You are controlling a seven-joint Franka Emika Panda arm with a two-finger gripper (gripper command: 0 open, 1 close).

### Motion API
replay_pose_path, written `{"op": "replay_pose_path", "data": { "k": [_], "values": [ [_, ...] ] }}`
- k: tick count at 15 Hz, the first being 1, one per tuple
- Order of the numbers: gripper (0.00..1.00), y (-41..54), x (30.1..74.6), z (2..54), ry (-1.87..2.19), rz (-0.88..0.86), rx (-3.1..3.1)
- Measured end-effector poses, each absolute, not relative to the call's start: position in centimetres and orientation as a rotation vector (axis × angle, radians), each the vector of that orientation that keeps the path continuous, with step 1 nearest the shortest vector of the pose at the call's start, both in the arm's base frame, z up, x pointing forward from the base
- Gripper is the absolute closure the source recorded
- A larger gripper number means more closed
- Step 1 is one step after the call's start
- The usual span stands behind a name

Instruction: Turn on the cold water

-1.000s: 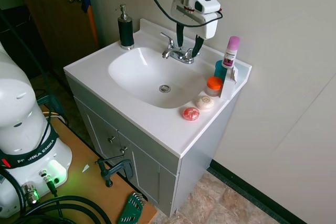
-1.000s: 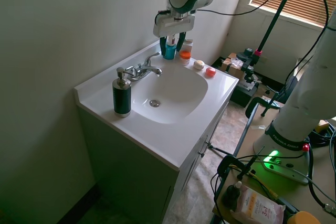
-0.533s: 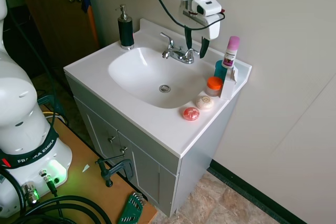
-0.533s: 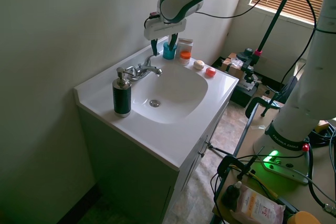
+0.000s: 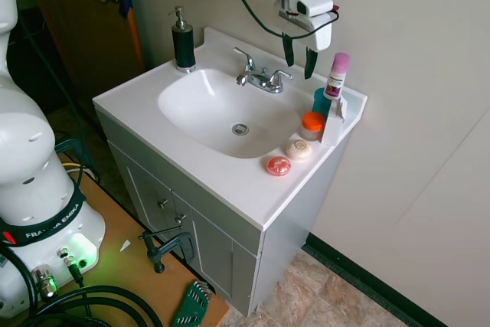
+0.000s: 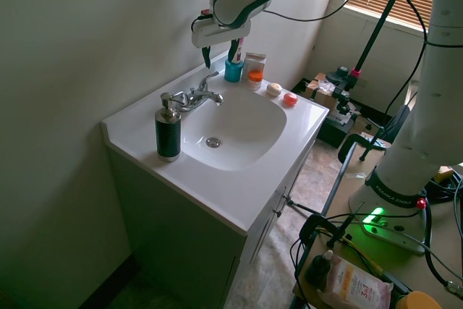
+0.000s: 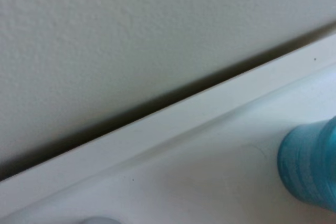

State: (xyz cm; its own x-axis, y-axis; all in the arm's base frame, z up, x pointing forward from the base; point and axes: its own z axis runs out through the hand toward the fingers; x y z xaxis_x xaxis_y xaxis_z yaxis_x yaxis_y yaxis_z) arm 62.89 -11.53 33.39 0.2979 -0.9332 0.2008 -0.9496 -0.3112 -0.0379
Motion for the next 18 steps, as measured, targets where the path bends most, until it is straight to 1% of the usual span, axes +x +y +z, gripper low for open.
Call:
{"op": "replay_pose_path", "data": {
  "k": [4,8,10,12,18],
  "values": [
    [0.00,-11.4,64.6,31.2,-1.772,0.255,2.449],
    [0.00,-11.7,64.0,30.0,-1.780,0.220,2.434],
    [0.00,-12.2,62.8,28.7,-1.788,0.191,2.419],
    [0.00,-12.4,61.4,28.1,-1.813,0.197,2.412],
    [0.00,-10.6,54.2,28.6,-1.871,0.158,2.410]
  ]
}}
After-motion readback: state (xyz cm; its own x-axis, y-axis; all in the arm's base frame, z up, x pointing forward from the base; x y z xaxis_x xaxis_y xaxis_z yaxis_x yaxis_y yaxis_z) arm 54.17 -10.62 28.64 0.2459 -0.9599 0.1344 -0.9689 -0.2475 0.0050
